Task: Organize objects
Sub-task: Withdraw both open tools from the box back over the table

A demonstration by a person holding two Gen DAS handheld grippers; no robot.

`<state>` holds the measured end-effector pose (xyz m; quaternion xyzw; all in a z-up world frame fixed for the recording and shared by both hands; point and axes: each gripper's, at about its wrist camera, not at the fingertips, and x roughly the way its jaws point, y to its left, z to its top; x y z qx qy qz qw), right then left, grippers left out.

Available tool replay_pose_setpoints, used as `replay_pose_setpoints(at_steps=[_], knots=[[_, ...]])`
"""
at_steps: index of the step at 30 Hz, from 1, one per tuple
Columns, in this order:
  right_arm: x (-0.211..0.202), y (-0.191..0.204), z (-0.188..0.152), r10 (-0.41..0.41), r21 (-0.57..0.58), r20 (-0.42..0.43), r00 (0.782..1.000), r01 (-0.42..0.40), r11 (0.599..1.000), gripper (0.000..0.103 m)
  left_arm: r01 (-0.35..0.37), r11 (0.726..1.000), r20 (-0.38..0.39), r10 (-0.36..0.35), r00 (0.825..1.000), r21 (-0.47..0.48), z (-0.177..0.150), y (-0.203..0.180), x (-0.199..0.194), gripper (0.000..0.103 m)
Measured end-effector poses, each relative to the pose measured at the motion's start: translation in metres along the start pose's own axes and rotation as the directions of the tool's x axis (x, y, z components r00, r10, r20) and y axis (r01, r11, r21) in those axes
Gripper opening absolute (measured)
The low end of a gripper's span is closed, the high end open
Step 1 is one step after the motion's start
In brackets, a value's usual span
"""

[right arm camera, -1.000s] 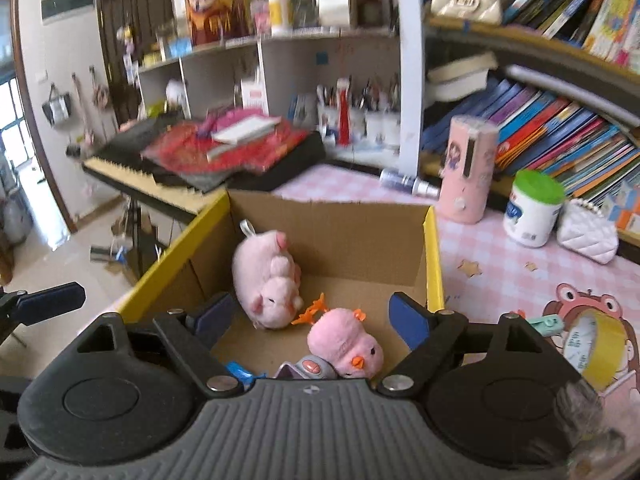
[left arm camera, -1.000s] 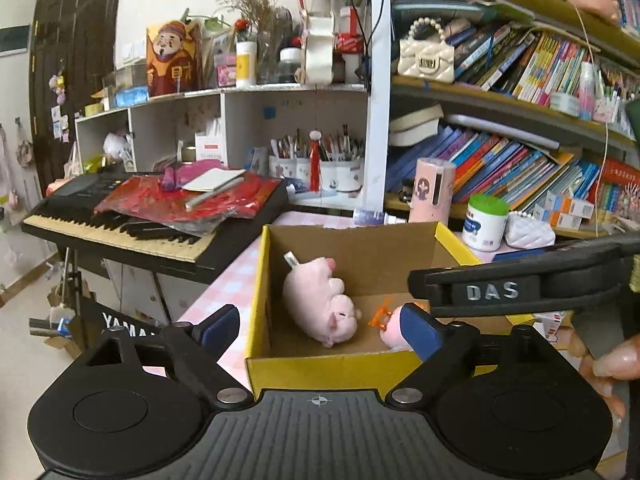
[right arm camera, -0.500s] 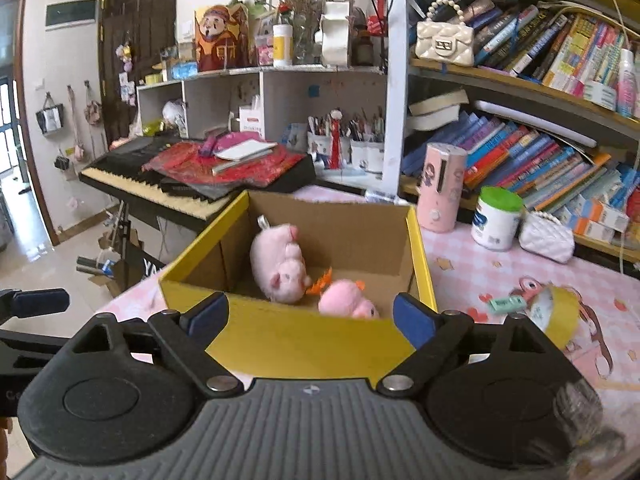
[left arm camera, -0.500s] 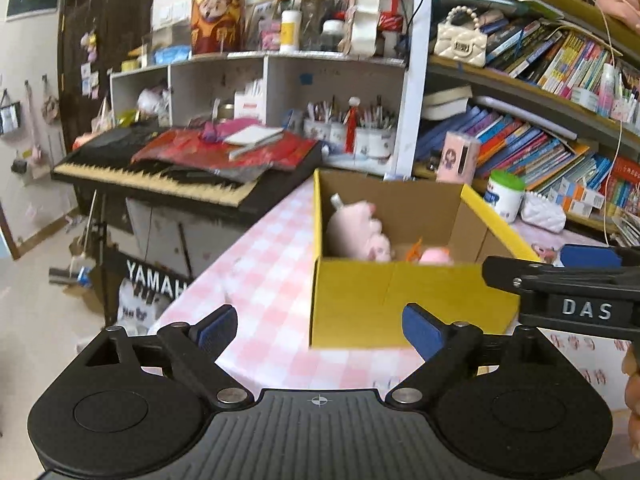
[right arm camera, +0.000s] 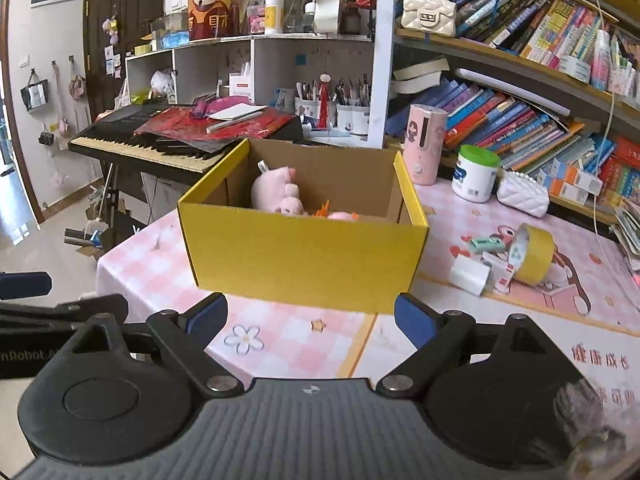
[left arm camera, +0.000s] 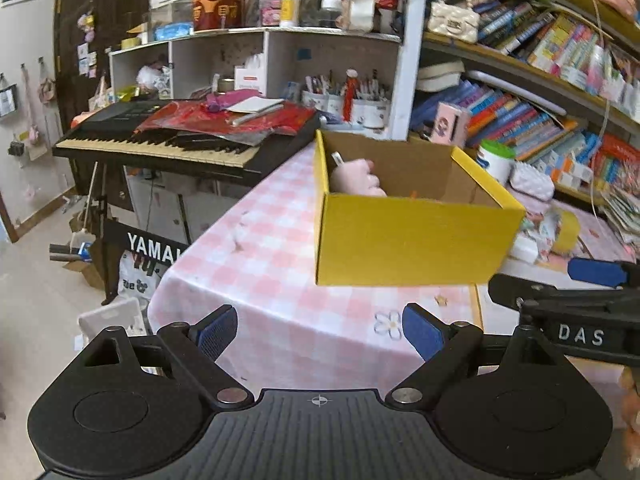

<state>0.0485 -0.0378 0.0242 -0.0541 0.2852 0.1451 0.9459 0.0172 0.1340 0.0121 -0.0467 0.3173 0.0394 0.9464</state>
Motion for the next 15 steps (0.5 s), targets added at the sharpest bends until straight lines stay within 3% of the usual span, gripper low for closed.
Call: replay_pose_setpoints(at_steps=[15], knots=[[-0.022,-0.010,-0.037,-0.053,0.062,-0.075,0.996,0.058,0.996,0.093,0.073,0.995,-0.089,-0.067,0.994,0.066,-0.022,-0.019,-0.006,0.092]])
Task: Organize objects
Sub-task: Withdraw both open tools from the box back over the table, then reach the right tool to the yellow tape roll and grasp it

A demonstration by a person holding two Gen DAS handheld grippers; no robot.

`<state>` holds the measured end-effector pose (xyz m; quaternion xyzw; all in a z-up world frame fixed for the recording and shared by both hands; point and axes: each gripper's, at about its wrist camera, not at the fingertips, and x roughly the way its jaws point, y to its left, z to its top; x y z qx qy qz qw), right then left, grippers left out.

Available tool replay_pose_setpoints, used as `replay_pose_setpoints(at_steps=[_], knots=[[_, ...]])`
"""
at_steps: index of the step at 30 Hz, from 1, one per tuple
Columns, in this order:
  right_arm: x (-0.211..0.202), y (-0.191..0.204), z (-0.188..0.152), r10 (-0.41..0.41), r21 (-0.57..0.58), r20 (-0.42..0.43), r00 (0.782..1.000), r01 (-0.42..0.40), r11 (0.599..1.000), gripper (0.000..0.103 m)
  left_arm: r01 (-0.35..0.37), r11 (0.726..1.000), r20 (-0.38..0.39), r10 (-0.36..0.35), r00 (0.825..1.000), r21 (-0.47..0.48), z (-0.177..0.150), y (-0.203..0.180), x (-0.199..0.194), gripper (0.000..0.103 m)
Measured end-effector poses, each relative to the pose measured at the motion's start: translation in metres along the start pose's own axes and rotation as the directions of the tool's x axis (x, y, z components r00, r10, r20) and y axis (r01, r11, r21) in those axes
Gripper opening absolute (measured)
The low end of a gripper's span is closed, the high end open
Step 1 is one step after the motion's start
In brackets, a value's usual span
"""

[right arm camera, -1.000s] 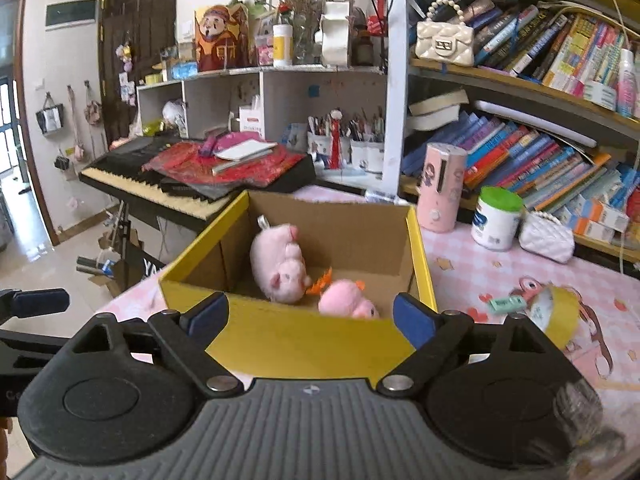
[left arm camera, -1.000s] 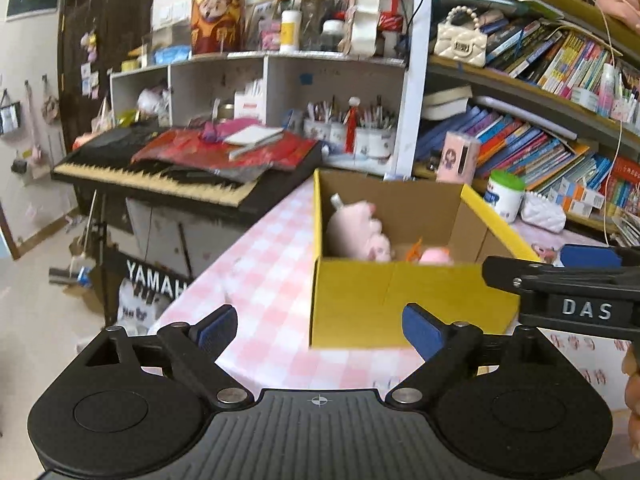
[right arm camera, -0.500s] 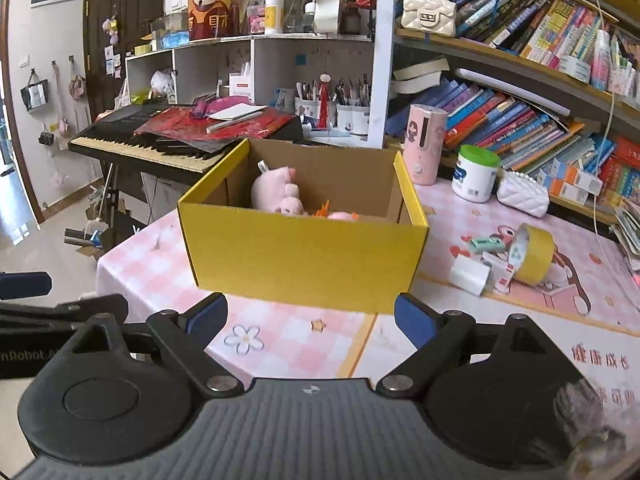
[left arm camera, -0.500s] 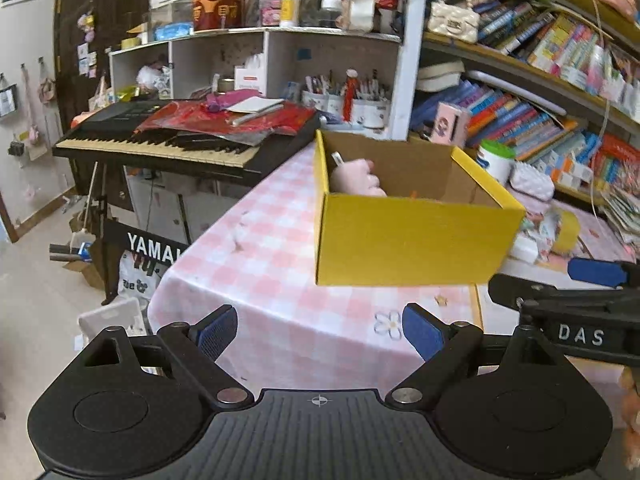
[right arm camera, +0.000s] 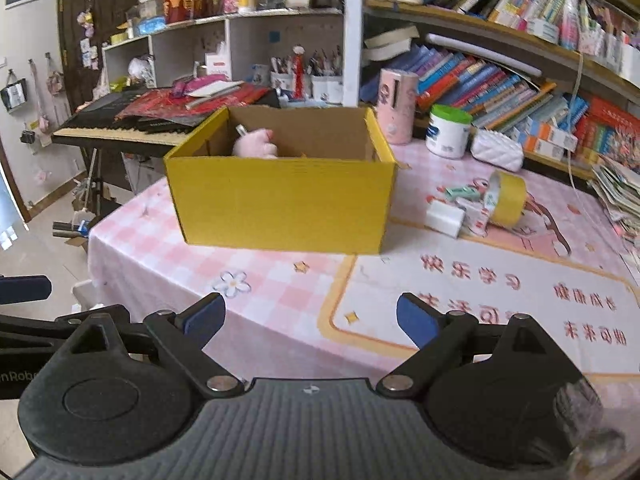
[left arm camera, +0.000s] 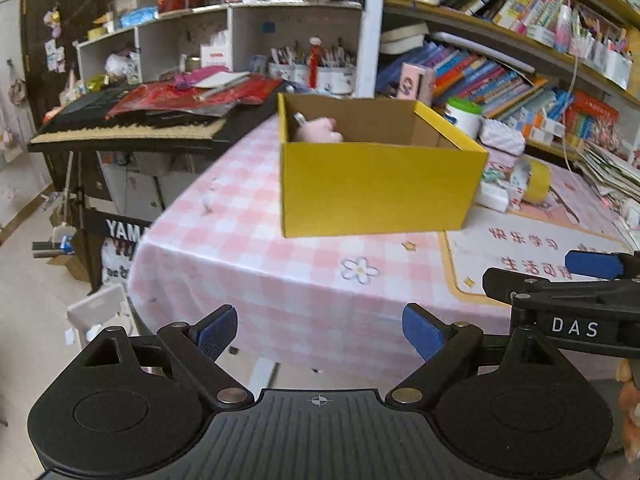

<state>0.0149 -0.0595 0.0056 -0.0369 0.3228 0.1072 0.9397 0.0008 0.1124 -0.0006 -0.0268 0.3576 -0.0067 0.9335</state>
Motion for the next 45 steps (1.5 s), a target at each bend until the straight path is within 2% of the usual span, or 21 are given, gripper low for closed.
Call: replay_pose_setpoints(at_steps=[11,25,30,45], knots=[[-0.012,-0.048,-0.017,-0.117,0.096,-0.038,0.992,0.120,0.988,0.095,0.126,0.988,-0.037,-0.123,0.992,0.092,0.002,-0.046,0.017,0.092],[-0.015,-0.124,-0.026,-0.253,0.200,-0.084,0.964,0.265,0.943,0.095,0.254,0.947,-0.090,-0.241,0.966,0.197,0.023,-0.124,0.053,0.092],[-0.006,-0.153,-0.019,-0.267,0.219,-0.101,0.958,0.283,0.934,0.095,0.263,0.942,-0.096,-0.248,0.964,0.207,0.033,-0.148,0.066,0.092],[0.044,-0.234,0.021,-0.225,0.154,-0.104,0.969,0.239,0.959,0.095,0.211,0.968,-0.086,-0.200,0.976,0.134,0.070,-0.207,0.118,0.092]])
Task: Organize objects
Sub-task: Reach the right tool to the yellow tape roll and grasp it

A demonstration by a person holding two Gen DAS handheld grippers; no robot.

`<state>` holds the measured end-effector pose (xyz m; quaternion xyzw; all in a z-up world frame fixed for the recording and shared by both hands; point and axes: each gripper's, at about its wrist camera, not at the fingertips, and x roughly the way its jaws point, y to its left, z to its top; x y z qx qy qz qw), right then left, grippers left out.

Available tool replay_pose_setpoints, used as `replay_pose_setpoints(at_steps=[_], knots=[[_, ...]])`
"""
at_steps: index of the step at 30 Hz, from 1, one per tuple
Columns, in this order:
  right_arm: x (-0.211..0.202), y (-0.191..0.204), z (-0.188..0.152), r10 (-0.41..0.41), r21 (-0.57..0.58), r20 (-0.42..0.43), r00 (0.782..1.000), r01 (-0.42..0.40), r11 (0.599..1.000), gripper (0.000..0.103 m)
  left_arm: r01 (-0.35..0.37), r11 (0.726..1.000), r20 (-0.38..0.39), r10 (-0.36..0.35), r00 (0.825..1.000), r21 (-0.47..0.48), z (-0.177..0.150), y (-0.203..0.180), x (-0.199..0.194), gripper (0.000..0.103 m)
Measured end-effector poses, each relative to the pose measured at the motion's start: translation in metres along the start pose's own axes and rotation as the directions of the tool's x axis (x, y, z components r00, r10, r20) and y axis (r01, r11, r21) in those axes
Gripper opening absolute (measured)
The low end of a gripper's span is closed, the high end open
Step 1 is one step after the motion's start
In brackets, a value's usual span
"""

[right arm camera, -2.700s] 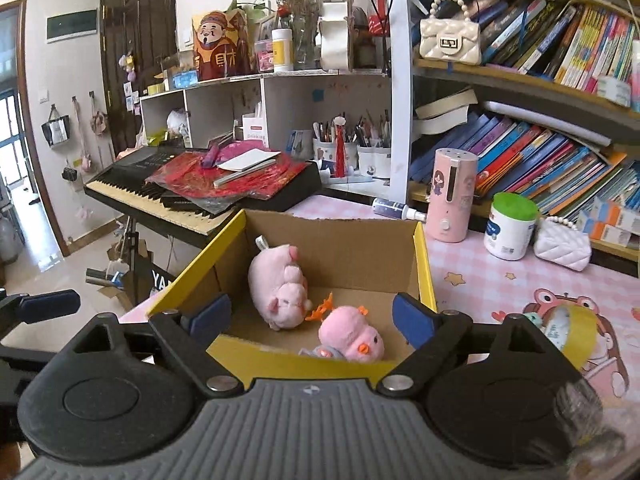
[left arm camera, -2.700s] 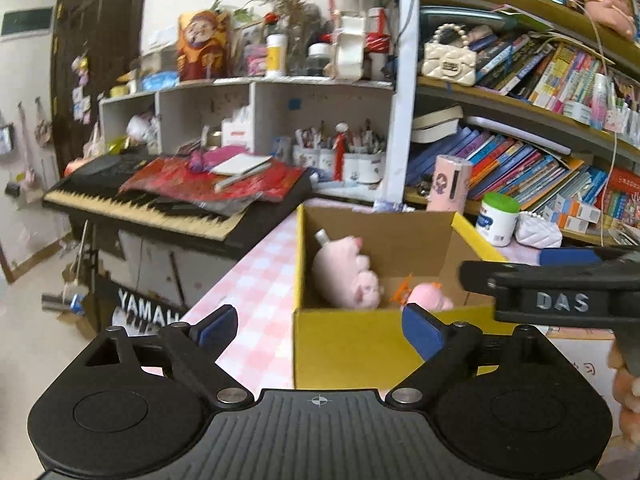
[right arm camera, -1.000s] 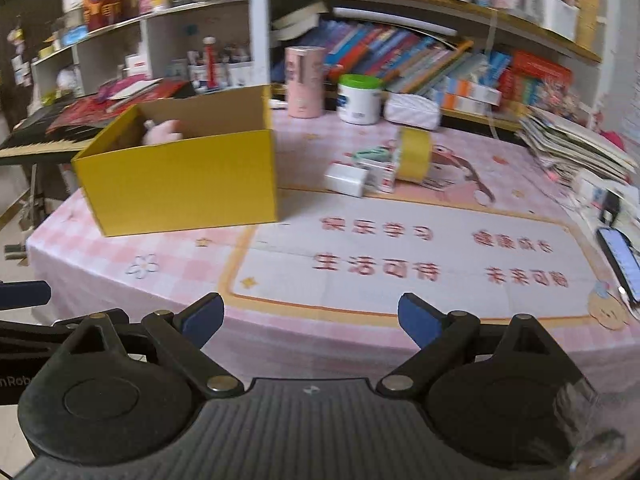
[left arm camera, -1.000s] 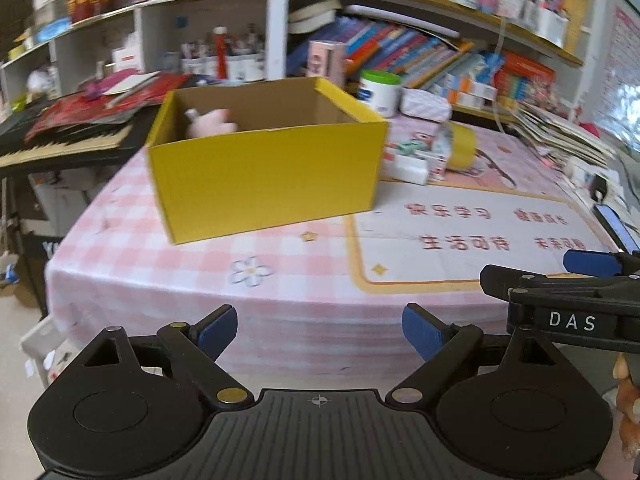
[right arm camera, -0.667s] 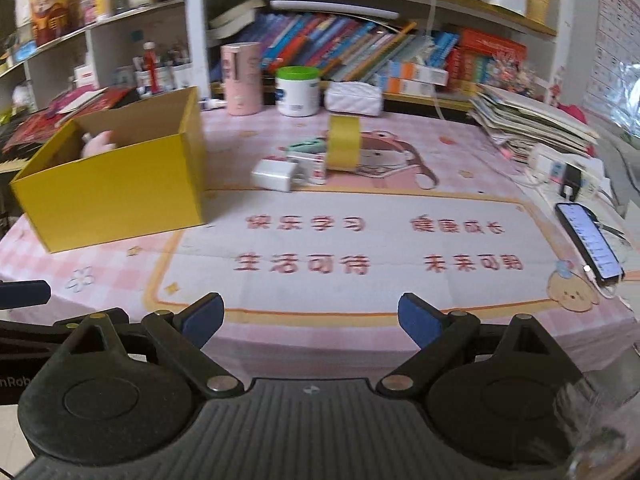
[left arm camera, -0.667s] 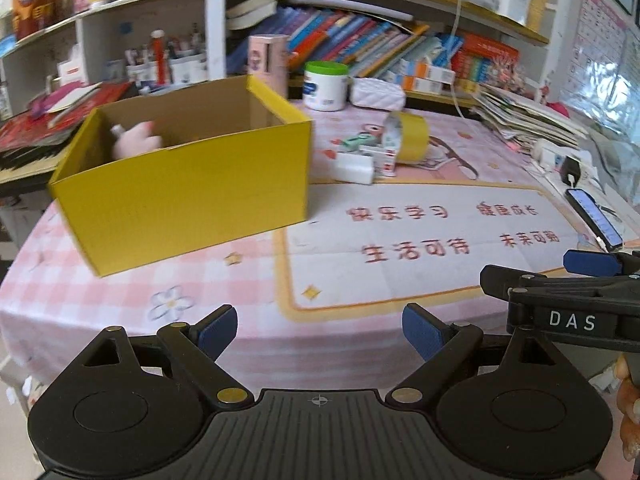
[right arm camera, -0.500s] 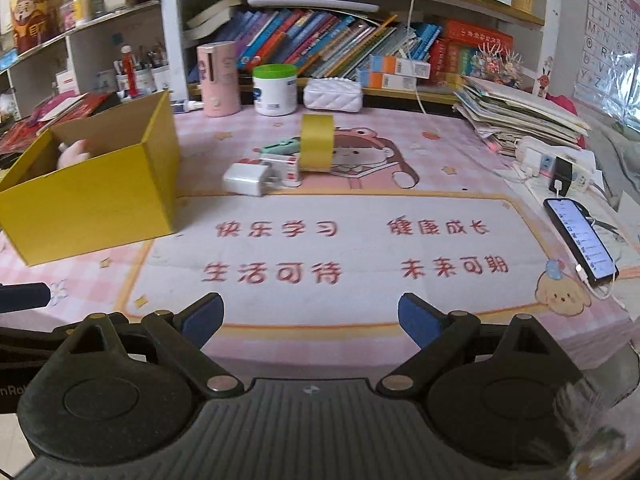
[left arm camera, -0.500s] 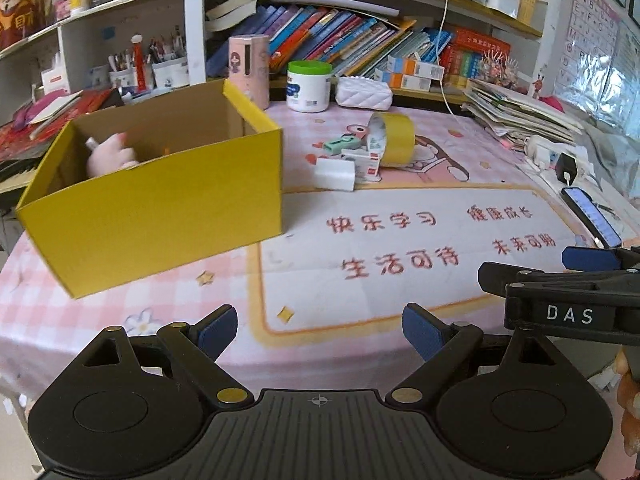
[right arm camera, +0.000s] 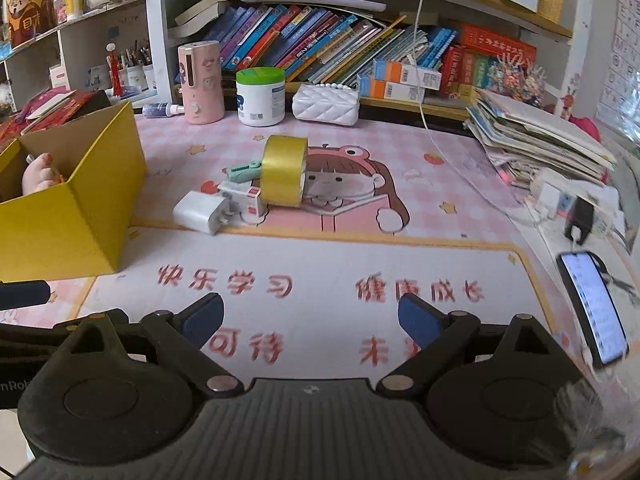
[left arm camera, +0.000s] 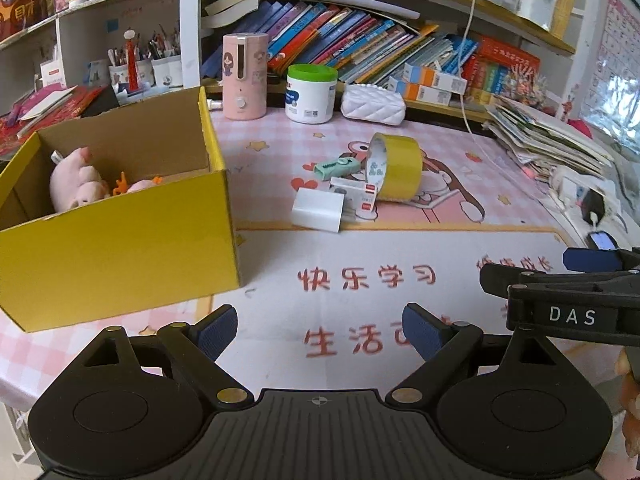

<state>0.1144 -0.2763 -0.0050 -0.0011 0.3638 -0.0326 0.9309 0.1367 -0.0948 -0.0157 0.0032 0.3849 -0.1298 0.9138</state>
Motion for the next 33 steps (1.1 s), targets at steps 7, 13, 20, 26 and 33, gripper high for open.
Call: replay_pose_setpoints(at_steps=[7,13,20,26,33], knots=[[0.029,-0.019,0.023,0.054,-0.028,0.005,0.999,-0.054,0.998,0.095,-0.059,0.998,0.000,0.059,0.998,-0.026,0.013,-0.013,0.016,0.092],[0.052,-0.029,0.038,0.100,-0.043,0.010,0.995,-0.099,0.994,0.095,-0.101,0.994,0.003,0.101,0.995,-0.048,0.022,-0.018,0.026,0.092],[0.072,-0.041,0.052,0.139,-0.042,0.026,0.990,-0.138,0.990,0.095,-0.121,0.992,-0.013,0.121,0.993,-0.020,0.029,-0.030,0.038,0.092],[0.084,-0.041,0.060,0.190,-0.041,0.038,0.981,-0.188,0.981,0.095,-0.125,0.992,-0.009,0.125,0.992,0.005,0.029,-0.035,0.042,0.092],[0.111,-0.027,0.076,0.231,-0.075,0.058,0.971,-0.226,0.971,0.095,-0.139,0.990,-0.018,0.139,0.990,0.010,0.030,-0.035,0.044,0.092]])
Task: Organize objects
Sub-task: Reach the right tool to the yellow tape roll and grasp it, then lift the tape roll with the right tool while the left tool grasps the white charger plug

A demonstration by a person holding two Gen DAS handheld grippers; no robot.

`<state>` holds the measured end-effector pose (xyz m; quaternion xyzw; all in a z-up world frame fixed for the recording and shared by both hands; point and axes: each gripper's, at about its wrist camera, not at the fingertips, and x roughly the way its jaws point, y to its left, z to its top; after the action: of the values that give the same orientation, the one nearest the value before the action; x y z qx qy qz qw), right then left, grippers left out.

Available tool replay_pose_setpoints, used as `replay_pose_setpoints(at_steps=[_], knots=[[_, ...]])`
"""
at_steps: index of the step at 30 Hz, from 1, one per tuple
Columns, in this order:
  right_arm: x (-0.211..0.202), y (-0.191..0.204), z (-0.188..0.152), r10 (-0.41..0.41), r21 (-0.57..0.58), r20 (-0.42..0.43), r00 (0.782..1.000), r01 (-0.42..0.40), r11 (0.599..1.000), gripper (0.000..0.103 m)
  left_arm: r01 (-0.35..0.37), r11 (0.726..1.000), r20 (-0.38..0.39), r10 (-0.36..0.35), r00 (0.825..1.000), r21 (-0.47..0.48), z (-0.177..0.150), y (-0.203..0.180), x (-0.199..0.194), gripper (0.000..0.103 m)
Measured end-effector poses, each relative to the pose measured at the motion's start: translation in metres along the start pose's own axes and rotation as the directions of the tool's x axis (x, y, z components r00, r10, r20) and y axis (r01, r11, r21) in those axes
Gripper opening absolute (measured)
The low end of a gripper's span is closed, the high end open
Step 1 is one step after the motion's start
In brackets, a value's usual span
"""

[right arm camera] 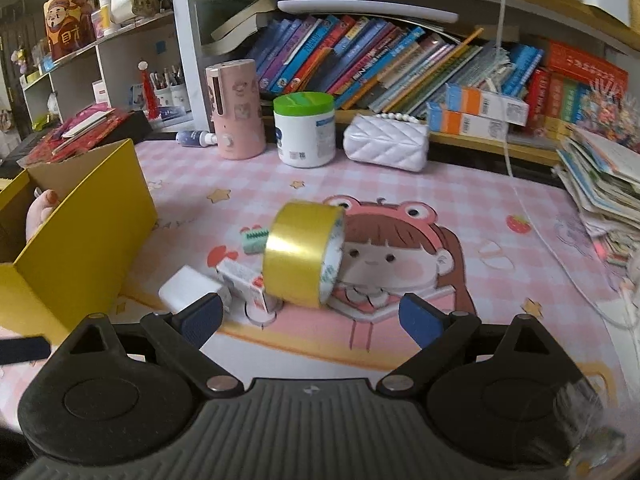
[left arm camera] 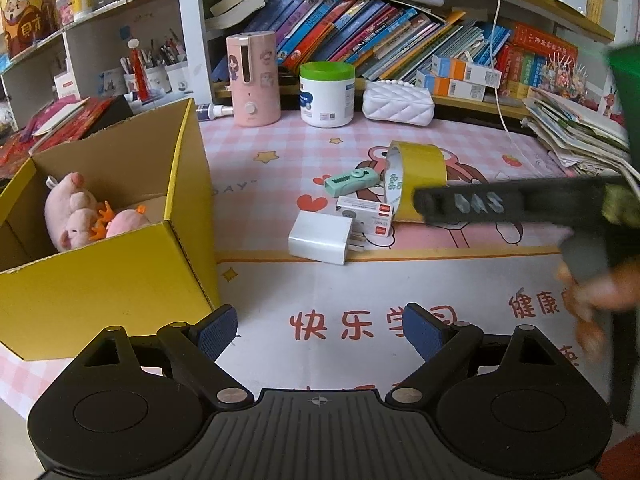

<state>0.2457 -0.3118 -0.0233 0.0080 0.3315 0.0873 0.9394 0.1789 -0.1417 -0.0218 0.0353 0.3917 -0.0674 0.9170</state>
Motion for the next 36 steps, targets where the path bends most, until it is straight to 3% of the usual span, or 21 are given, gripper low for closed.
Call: replay_pose_setpoints(at_steps=[5,12,15,19,27,36], knots=[[0.028,0.001,0.022,-0.002,0.030,0.020,1.000,0.001,1.000,0.095,-0.014,1.000,0.011,0.014,1.000,0.006,0.001,0.001,-0.001,0.092],[0.064,0.018,0.034,-0.063,-0.086,0.002,0.998,0.062,0.994,0.088,-0.023,0.999,0.011,0.023,1.000,0.022,0.003,-0.001,0.001,0.091],[0.075,0.016,0.033,-0.089,-0.084,-0.029,0.996,0.086,0.993,0.077,-0.020,0.999,0.013,0.020,1.000,0.028,0.005,-0.003,0.003,0.091],[0.076,0.004,0.032,-0.080,-0.070,-0.052,0.995,0.077,0.995,0.040,-0.018,0.999,0.014,0.018,1.000,0.030,0.008,-0.005,0.007,0.091],[0.043,-0.023,0.026,-0.056,-0.025,-0.074,0.996,0.055,0.998,0.039,0.008,0.999,0.038,-0.010,0.999,0.052,0.019,-0.020,0.020,0.090],[-0.013,-0.039,0.013,-0.045,-0.024,-0.051,0.998,0.044,0.999,0.039,-0.043,0.999,0.035,0.043,0.998,0.004,0.034,-0.022,0.056,0.090]])
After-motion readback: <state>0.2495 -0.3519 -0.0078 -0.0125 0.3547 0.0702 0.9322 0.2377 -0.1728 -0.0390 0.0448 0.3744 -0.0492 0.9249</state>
